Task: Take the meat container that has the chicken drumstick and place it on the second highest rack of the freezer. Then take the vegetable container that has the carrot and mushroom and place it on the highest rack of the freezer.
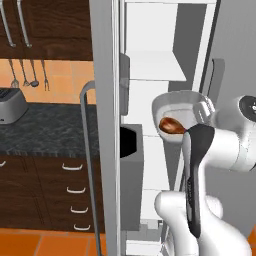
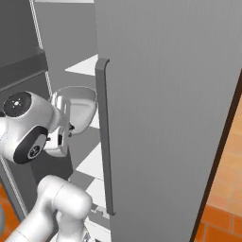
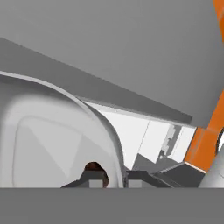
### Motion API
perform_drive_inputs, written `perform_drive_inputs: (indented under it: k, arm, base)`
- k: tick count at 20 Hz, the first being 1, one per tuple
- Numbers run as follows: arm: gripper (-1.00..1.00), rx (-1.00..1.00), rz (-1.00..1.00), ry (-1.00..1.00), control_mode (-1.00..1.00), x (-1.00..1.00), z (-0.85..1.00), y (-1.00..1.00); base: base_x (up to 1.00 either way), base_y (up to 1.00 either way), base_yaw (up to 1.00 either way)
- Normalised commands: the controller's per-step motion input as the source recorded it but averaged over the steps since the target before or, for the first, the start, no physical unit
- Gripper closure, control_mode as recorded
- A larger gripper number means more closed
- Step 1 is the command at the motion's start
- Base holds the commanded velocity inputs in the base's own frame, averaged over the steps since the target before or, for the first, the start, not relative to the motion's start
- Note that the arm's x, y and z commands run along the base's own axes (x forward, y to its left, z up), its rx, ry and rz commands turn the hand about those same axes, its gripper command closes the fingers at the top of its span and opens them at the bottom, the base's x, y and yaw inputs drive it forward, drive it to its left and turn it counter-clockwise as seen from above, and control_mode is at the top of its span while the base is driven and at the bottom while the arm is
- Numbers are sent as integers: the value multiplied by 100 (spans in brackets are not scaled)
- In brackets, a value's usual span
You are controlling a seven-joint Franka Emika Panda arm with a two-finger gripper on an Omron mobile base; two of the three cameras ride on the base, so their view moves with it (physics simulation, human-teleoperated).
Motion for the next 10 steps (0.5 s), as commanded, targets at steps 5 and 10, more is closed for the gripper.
perform_drive_inputs:
  k: [5, 10]
  arm:
    - [100, 0, -1, 18, -100, 93, -31, 0]
    - [100, 0, 0, 3, -100, 76, -30, 0]
  base:
    - [0, 0, 0]
    - [0, 0, 0]
